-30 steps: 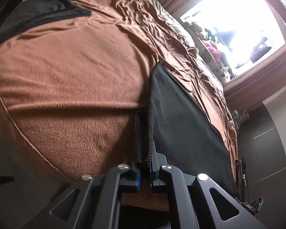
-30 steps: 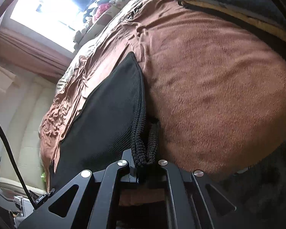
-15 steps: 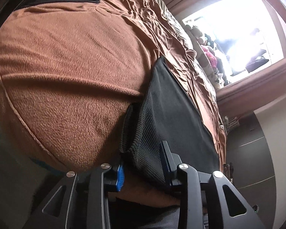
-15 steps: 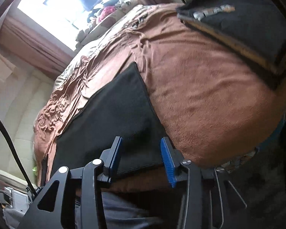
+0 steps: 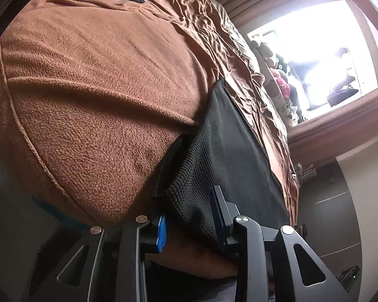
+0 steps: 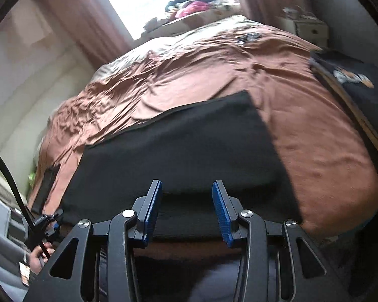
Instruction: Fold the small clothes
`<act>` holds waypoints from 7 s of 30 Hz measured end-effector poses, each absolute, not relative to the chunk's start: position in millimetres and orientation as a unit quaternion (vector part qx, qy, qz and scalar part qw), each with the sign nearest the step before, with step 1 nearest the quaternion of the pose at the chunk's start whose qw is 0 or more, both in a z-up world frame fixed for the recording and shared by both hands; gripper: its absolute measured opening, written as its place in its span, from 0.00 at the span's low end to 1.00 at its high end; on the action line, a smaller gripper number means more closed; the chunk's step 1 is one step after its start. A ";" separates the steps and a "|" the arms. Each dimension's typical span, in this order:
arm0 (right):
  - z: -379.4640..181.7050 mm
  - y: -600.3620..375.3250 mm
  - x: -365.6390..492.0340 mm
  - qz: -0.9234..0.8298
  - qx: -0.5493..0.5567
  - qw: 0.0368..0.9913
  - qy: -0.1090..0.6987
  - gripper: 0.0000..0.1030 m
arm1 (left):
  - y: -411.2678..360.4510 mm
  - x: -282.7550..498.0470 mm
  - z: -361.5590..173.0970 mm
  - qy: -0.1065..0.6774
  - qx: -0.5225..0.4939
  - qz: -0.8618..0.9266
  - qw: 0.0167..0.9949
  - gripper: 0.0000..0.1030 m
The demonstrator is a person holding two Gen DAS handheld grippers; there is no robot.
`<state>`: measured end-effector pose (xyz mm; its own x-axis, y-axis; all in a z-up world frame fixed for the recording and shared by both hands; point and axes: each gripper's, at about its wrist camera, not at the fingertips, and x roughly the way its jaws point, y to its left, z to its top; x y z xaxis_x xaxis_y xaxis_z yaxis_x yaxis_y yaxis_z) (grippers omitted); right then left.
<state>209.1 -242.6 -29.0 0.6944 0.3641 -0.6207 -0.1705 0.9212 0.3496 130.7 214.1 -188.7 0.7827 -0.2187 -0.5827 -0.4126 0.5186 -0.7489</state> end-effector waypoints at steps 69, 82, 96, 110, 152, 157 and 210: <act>-129.7 -19.6 537.2 0.148 0.030 0.856 0.494 0.01 | 223.8 120.8 -208.3 0.283 -0.590 0.072 0.753 0.08; -106.9 -25.2 524.8 0.168 0.033 0.855 0.490 0.00 | 228.9 122.4 -188.9 0.230 -0.613 -0.002 0.756 0.05; -104.5 -67.8 423.4 0.223 0.060 0.817 0.529 0.00 | 218.5 146.3 -135.2 0.225 -0.591 -0.063 0.772 0.05; -123.5 -87.6 364.3 0.253 0.084 0.791 0.550 0.00 | 201.9 171.3 -97.9 0.237 -0.565 -0.085 0.786 0.05; -87.0 -222.5 263.3 0.217 0.173 0.863 0.423 0.55 | 51.2 273.2 7.8 0.296 -0.445 -0.237 0.811 0.05; -87.1 -242.3 251.9 0.198 0.187 0.865 0.421 0.55 | 20.0 284.1 9.7 0.317 -0.422 -0.257 0.809 0.05; -95.1 -349.8 217.2 0.156 0.228 0.863 0.423 0.51 | -123.2 293.5 -97.2 0.468 -0.363 -0.283 0.754 0.83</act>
<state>217.2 -349.8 -95.1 0.5935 0.4625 -0.6587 -0.0775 0.8475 0.5252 293.5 -123.2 -97.2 0.4013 -0.7662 -0.5019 0.0866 0.5773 -0.8120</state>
